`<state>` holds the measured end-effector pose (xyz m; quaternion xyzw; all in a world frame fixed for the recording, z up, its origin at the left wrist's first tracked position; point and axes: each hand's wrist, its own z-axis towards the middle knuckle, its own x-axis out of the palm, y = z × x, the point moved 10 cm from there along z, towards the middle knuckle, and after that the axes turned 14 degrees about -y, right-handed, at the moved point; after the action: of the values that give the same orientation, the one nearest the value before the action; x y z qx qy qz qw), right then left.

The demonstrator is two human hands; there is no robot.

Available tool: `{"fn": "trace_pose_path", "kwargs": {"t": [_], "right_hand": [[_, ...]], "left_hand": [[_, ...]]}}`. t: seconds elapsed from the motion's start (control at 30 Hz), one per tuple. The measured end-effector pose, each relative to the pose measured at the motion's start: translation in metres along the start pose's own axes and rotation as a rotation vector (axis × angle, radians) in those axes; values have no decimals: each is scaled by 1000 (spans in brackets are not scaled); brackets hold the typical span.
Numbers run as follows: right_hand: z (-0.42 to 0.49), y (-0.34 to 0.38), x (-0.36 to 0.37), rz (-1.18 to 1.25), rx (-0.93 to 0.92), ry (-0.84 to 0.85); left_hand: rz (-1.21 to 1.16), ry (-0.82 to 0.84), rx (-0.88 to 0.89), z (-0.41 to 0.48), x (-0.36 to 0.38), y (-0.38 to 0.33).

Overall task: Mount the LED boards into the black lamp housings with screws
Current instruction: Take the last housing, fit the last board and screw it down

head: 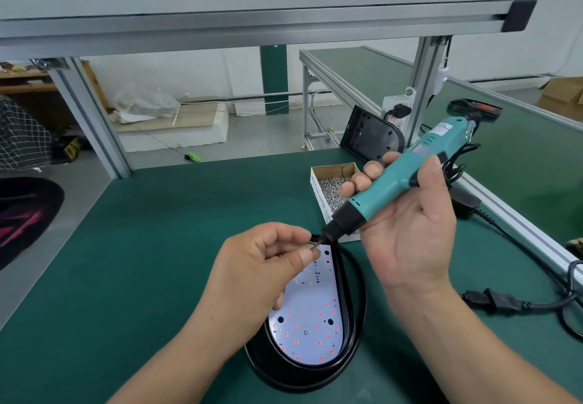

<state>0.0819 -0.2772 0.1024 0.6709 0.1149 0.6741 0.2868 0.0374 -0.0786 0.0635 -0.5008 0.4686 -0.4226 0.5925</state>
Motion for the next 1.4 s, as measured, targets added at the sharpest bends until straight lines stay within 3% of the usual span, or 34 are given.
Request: {"fn": "trace_pose_path", "kwargs": {"t": [0.17,0.23,0.33,0.5,0.7,1.4], "right_hand": [[8,-5,-14,45,29,-67],[12,-5,-19,64,28,-88],[18,1,-24,52,7,-107],[27,2,-36,-35,-28,-163],[31,-2,-42,-163,-50,-178],[24,-7,-25,-345,-117,-19]], "left_hand": [[-76,-20,35,3,-3,-4],[-73,-140,93,10,-21,-9],[186,-328,158,27,-51,-6],[614,-93,-28,40,-36,42],[337,118,-110,43,-11,56],[320,119,-121,47,-2,58]]}}
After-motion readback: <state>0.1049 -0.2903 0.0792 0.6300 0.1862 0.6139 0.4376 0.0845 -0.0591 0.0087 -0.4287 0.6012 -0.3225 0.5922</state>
